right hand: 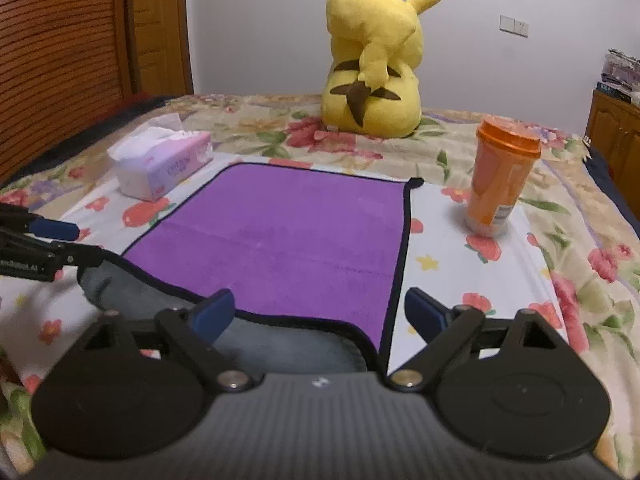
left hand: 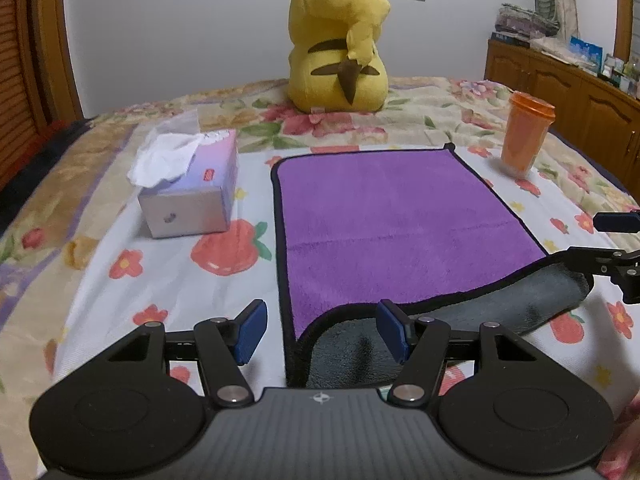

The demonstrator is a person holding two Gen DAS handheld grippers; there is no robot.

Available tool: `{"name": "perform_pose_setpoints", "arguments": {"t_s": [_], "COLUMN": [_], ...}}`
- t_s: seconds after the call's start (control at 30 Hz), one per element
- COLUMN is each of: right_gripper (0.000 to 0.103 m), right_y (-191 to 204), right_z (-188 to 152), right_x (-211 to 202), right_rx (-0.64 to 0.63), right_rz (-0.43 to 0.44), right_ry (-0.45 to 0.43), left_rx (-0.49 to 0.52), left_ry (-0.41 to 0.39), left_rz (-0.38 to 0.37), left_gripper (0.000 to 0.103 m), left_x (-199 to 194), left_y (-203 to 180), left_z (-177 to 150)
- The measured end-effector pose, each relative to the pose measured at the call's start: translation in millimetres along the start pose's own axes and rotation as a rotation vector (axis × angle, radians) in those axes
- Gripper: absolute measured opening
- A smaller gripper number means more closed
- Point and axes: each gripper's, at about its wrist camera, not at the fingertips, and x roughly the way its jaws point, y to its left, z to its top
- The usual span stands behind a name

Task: Fold towel

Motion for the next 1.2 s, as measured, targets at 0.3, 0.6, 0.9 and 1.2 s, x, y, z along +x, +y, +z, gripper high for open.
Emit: {"name": "perform_pose_setpoints", "arguments": {"t_s": [0.3,0.6,0.9,1.2], "right_gripper": [0.089,0.083,0.06,0.029], "right_y": [-8,-18,-21,-32], "right_z": [-7,-11,-9,-8], "right_x": [23,34,34,38], "right_rx": [0.023,0.061,0.08,0.1], "right_rz": [0.019,0.057,0.124,0.115], "right_ry": [0.117,0.185,0.212,0.233], "left_rx": [-0.01,0.006,0.012,0.013], "left_ry": [0.057,0.12,0.126,0.122], "left_rz": [-0.023,-0.012,-0.029,-0.044], "left_gripper": [0.055,0.046,0.035,0.018], "left_x": [14,23,23,21], "left_y": [3,6,4,2], "left_z": [-6,-13,-15,-15]}}
